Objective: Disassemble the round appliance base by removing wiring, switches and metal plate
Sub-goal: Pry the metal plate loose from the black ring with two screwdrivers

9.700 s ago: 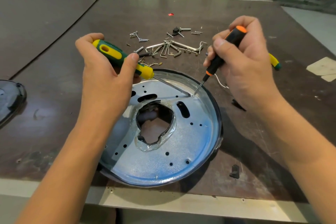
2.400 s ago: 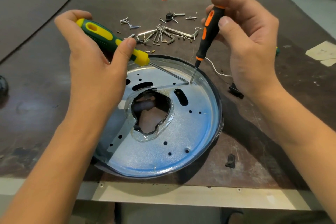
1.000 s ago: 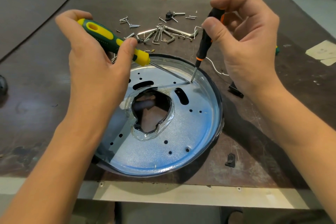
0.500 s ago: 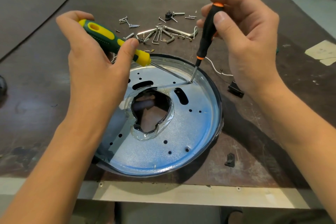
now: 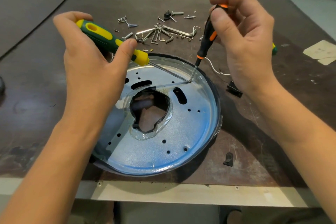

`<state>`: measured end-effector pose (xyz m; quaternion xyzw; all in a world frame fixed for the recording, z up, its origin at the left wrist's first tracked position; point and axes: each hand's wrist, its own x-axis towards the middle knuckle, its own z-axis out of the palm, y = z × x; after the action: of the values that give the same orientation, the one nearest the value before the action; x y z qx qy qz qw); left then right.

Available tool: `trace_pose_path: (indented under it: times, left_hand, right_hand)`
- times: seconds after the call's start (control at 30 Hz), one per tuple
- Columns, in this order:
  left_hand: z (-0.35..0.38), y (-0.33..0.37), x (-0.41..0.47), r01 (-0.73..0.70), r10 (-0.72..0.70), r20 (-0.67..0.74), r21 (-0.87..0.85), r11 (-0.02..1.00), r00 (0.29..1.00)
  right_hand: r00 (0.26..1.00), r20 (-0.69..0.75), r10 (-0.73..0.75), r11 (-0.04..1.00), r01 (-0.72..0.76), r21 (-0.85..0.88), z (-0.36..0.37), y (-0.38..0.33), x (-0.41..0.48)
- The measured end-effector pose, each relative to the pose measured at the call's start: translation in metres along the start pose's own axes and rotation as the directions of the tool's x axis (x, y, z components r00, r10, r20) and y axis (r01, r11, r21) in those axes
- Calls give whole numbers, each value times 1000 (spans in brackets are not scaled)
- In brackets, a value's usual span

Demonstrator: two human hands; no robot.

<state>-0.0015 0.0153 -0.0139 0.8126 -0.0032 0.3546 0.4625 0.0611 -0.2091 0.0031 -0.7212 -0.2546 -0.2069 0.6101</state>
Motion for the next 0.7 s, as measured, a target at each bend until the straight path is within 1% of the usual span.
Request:
trace_pose_path:
  times: [0.1, 0.17, 0.23, 0.27, 0.3, 0.4, 0.47, 0.53, 0.6, 0.63, 0.7]
  left_hand:
    - [0, 0, 0, 1, -1, 4, -1, 1000, 1000]
    - [0, 0, 0, 3, -3, 6, -2, 1000, 1000]
    - [0, 0, 0, 5, -5, 7, 2, 1000, 1000]
    - [0, 0, 0, 3, -3, 7, 7, 1000, 1000]
    - [0, 0, 0, 0, 0, 7, 11, 1000, 1000]
    - [0, 0, 0, 8, -8, 8, 9, 1000, 1000]
    - [0, 0, 0, 14, -14, 8, 2, 1000, 1000]
    - [0, -1, 0, 13, -13, 5, 1, 1000, 1000]
    - [0, -1, 0, 11, -11, 4, 6, 1000, 1000]
    - [0, -1, 0, 11, -11, 3, 8, 1000, 1000]
    - [0, -1, 0, 15, -15, 1, 8, 1000, 1000]
  right_hand:
    - [999, -1, -37, 998, 37, -48, -2, 2, 3]
    - [1000, 19, 1, 1000, -1, -6, -4, 3, 4]
    - [998, 12, 60, 996, -61, 63, -5, 3, 3]
    - [997, 5, 73, 995, -73, 70, -4, 2, 3]
    - [998, 0, 68, 996, -68, 53, -3, 2, 2]
    - [1000, -1, -14, 999, 14, -44, -1, 2, 3]
    - [999, 24, -35, 997, 36, -61, -3, 4, 4]
    - [999, 42, 3, 1000, -3, -9, -5, 4, 4]
    - [997, 25, 68, 995, -70, 76, -6, 4, 3]
    - [997, 16, 82, 993, -83, 88, -5, 3, 2]
    - [999, 6, 49, 998, -49, 33, -3, 3, 2]
